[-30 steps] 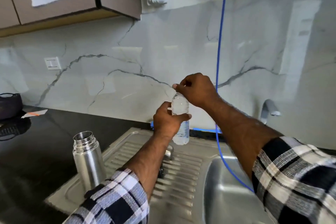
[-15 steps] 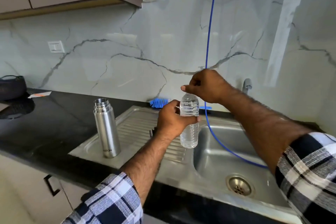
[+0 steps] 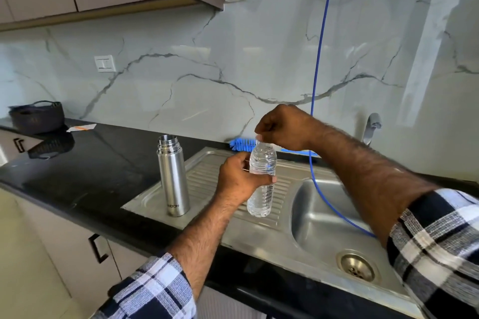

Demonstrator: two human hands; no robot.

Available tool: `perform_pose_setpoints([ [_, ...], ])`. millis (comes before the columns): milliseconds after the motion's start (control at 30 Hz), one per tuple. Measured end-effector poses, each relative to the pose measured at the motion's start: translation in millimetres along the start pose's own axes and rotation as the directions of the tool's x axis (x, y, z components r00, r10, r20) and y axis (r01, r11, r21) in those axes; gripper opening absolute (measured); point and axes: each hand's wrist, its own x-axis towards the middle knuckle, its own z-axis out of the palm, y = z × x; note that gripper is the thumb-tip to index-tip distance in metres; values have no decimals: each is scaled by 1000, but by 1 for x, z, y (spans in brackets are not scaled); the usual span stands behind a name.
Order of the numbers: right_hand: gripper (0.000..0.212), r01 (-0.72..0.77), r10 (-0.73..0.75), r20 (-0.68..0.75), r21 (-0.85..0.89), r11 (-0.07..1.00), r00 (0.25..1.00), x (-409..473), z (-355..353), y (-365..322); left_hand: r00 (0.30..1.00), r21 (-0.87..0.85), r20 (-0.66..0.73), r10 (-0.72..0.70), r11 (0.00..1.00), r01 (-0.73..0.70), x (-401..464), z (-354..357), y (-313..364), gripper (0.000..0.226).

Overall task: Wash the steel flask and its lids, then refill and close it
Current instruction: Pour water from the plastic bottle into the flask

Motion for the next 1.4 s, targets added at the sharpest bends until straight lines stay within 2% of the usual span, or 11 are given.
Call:
perform_pose_setpoints([
  [100,31,-26,24,-25,-88,996,999,5,7,-7,1000,17,-12,13,1000,-13,0,-9,-4,51],
  [200,17,-3,1,-23,-118,993,1000,10,9,-15,1000,24,-15,15,1000,-15,0,-17,-6,49],
  [267,11,11,-11,10,-76,997,1000,13,10,-19,1000,24,-26,5,1000,-4,-1,-23,-7,47],
  [333,19,18,-18,20,-3,1000,1000,16,11,-22,999,16,-31,-15,1000,15,-3,-28,-9,47],
  [433,25,7,-3,-31,141,990,1000,20,14,-23,998,8,-49,-48,999,49,-7,-40,-15,52],
  [533,22,-40,54,-66,204,978,996,16,18,-17,993,-1,-98,-63,998,63,-10,-52,-20,55],
  [667,19,-118,120,-11,144,983,993,-9,45,-6,984,0,-168,-65,998,66,-16,-64,-24,50],
  [767,20,-172,160,87,152,973,983,-31,83,6,978,-1,-193,-79,997,81,-21,-69,-29,51],
  [967,20,-202,187,271,30,979,944,-61,157,22,967,20,-237,-94,995,102,-23,-70,-42,52],
  [1167,25,-217,209,305,-9,976,929,-66,182,25,967,7,-231,-104,994,109,-17,-72,-50,53],
  [1400,12,-178,185,284,-51,983,941,-68,182,28,973,-11,-209,-94,996,94,-12,-72,-53,56],
])
